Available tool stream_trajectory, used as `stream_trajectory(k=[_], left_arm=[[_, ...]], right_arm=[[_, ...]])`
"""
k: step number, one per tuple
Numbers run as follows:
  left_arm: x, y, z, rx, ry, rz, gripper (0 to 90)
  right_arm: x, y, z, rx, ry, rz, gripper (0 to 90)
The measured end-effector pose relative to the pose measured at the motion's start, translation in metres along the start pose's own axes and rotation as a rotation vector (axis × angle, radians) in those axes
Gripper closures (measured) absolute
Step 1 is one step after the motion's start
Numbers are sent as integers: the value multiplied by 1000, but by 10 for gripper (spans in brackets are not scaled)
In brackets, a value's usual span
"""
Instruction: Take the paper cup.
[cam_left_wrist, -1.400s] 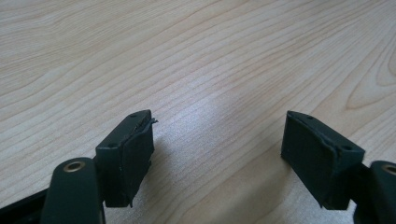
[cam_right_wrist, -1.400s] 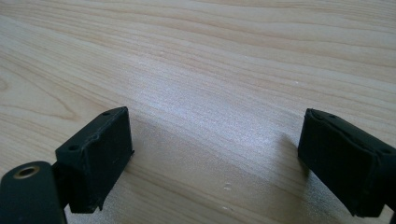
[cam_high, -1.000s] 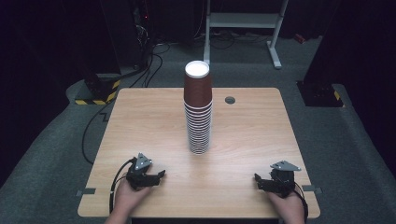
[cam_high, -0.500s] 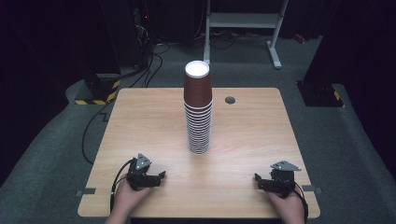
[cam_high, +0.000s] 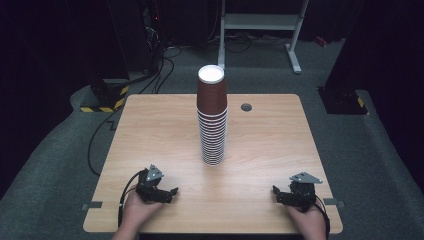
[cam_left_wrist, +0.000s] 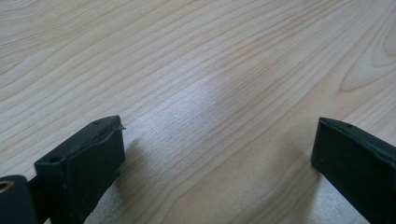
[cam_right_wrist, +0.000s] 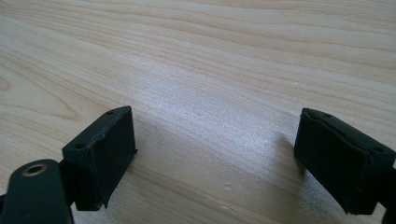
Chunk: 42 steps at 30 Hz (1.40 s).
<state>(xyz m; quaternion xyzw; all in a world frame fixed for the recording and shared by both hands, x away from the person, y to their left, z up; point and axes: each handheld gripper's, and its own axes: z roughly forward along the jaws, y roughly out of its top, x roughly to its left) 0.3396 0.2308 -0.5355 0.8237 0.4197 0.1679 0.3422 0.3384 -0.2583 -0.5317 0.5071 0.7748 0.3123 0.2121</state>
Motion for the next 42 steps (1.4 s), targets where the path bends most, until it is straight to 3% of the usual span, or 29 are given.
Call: stream_trajectory(k=[7,21,28,33,42], left_arm=[[0,0,-9,-70,-19,-2,31],[-6,9,-31,-254,-140,-48,34],[-8,19,-40,-333,-142,-64,35],[-10,31,-39,-339,-112,-67,35],[-27,68,-54,-407,-96,-11,35]], right_arm=[[0,0,0,-1,0,0,129],[1,-1,-1,-3,5,-5,136],[1,-1,-1,-3,6,-5,136],[0,3,2,-3,12,-11,136],[1,1,0,-4,14,-14,135]])
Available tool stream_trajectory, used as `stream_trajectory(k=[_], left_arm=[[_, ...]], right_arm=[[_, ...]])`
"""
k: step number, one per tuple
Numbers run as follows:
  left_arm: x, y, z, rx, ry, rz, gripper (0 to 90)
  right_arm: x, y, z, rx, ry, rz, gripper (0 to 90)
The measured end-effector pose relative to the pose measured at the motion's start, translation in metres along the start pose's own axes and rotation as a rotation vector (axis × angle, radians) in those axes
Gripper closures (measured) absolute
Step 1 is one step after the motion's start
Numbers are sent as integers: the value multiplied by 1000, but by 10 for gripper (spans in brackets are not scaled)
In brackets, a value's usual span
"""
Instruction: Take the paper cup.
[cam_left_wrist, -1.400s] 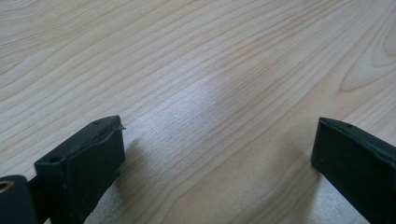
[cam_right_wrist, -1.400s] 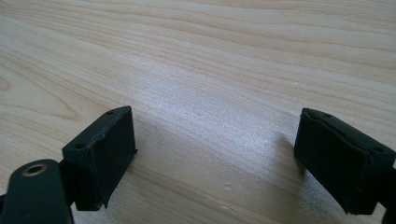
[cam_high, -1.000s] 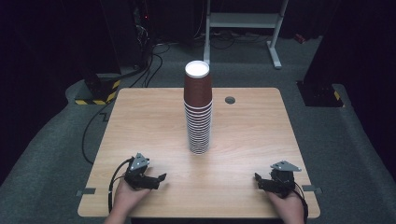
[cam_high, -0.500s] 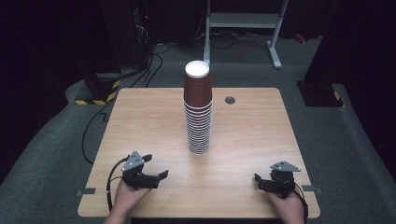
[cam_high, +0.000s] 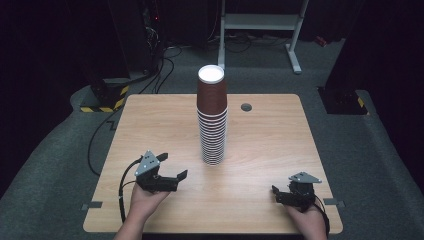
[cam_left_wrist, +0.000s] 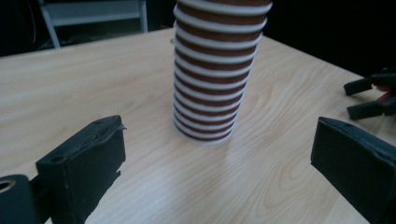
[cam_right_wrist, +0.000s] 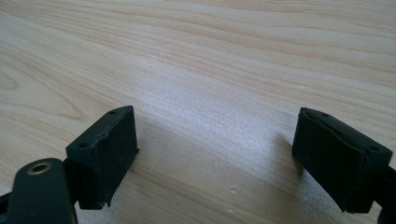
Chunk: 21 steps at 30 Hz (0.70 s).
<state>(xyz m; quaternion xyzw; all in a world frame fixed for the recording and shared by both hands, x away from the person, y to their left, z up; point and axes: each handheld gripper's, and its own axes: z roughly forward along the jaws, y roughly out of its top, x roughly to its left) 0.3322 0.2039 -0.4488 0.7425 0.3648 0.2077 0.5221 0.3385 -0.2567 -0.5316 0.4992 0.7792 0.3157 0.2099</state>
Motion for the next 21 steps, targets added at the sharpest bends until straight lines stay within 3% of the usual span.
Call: stream_trajectory(k=[7,13,21], left_arm=[[-5,26,2,-31,-37,11,27],[0,40,6,-64,-47,24,21],[-10,59,5,-107,-50,32,22]], right_arm=[[0,-1,-1,3,0,0,125],[0,-3,-3,4,-12,10,118],[-1,-1,-1,11,-5,8,92]])
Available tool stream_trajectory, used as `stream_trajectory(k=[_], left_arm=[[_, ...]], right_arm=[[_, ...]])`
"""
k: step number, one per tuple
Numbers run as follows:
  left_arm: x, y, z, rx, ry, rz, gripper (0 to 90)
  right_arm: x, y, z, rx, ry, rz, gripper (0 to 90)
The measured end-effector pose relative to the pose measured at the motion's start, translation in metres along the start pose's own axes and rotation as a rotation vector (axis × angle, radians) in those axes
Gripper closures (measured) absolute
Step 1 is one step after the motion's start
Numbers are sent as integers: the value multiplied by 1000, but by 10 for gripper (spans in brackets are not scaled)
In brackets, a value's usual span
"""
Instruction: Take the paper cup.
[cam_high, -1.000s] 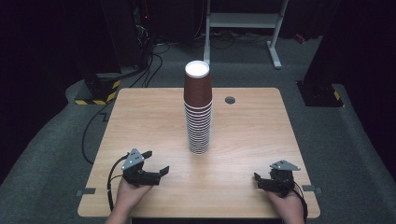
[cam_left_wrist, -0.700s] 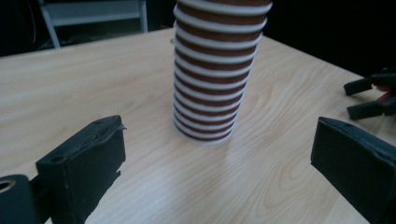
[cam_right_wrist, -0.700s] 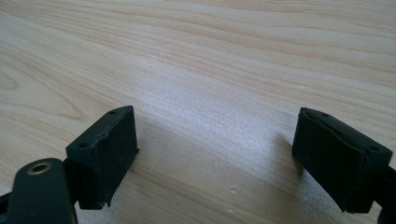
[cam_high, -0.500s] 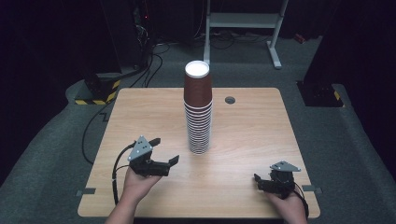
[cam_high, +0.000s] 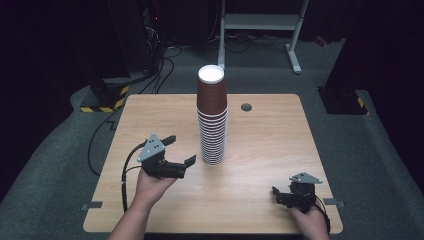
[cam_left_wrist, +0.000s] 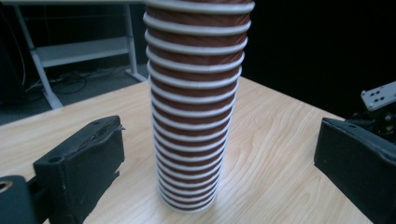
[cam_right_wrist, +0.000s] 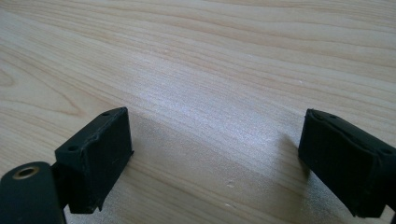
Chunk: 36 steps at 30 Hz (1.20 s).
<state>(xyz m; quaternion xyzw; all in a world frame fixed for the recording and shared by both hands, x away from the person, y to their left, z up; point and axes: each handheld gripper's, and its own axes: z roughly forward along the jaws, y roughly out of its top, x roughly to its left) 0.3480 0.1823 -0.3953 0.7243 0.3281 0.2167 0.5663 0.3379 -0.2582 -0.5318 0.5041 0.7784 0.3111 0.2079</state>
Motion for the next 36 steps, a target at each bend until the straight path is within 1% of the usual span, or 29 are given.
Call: stream_trajectory(k=[2,3,4,7,8,11,15,20,25,27,30,34,35,36], left_arm=[[-4,8,0,-8,3,8,23],[-4,8,0,-8,3,8,24],[-7,16,1,-19,1,17,25],[-10,28,4,-34,2,33,26],[-10,31,5,-35,1,42,26],[-11,40,10,-48,-2,50,25],[-10,49,14,-52,-2,73,26],[-8,59,19,-63,7,82,25],[-10,69,19,-98,17,86,26],[-11,72,19,-101,22,89,26],[-10,75,20,-109,26,77,26],[-5,79,23,-116,32,74,26],[-4,80,24,-120,23,60,26],[-3,80,25,-125,18,55,26]], right_arm=[[0,0,0,0,1,0,92],[0,0,0,0,1,0,92],[-1,1,1,-2,8,-9,92],[-1,0,0,-1,7,-11,94],[-1,0,0,0,7,-10,93],[0,0,0,0,8,-5,94],[-1,0,0,0,9,-6,94],[-1,0,0,0,9,-5,94],[-1,0,0,0,9,-6,94],[-1,0,0,0,9,-5,94],[-1,0,0,0,9,-4,94],[-1,0,0,0,9,-5,94],[-1,0,0,0,9,-5,94],[-1,0,0,0,9,-5,94]])
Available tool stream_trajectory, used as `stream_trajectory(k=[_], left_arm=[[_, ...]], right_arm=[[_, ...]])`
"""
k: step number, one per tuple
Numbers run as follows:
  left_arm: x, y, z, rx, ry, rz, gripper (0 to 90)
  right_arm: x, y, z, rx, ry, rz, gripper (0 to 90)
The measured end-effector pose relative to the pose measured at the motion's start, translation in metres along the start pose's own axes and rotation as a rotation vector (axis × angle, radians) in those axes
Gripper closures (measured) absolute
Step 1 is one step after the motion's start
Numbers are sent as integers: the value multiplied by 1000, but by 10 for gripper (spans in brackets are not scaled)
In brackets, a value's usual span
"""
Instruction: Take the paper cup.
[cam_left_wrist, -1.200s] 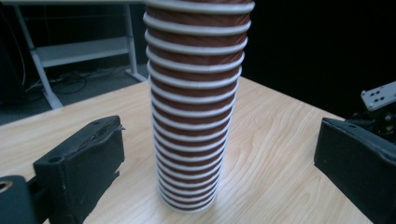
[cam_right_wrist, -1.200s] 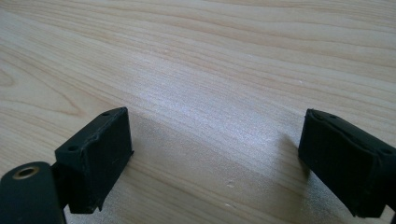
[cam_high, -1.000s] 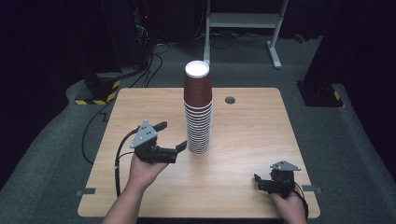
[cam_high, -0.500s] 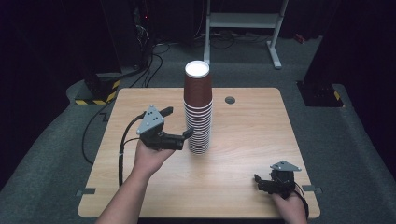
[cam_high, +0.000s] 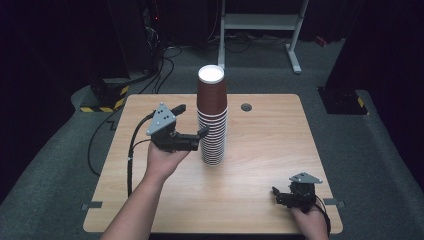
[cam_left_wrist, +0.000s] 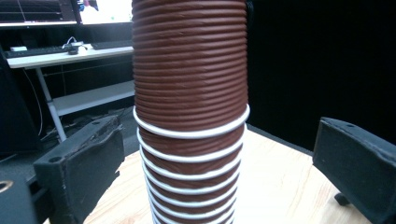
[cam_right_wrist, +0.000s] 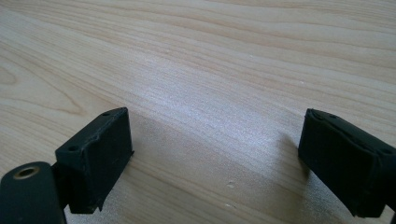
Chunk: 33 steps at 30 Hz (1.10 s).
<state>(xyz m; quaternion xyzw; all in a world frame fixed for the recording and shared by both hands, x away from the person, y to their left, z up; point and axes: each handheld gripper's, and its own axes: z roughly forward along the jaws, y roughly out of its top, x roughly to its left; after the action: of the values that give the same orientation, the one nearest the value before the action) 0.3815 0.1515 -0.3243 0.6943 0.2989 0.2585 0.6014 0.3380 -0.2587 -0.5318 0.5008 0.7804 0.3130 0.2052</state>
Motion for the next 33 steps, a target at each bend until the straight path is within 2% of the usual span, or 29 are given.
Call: stream_trajectory(k=[12,17,19,26,30,33], left_arm=[[2,16,12,-4,12,23,26],[6,23,20,-9,10,15,25],[7,27,24,-6,-2,24,22],[10,35,37,-9,-23,3,15],[11,38,43,-3,-24,10,13],[12,41,49,0,-6,12,3]], right_arm=[[0,0,0,0,0,0,94],[0,0,0,0,0,0,94],[0,0,0,0,1,0,94],[0,0,0,-1,4,-6,95],[0,0,0,-1,4,-5,95],[0,-1,-1,-1,5,-7,95]])
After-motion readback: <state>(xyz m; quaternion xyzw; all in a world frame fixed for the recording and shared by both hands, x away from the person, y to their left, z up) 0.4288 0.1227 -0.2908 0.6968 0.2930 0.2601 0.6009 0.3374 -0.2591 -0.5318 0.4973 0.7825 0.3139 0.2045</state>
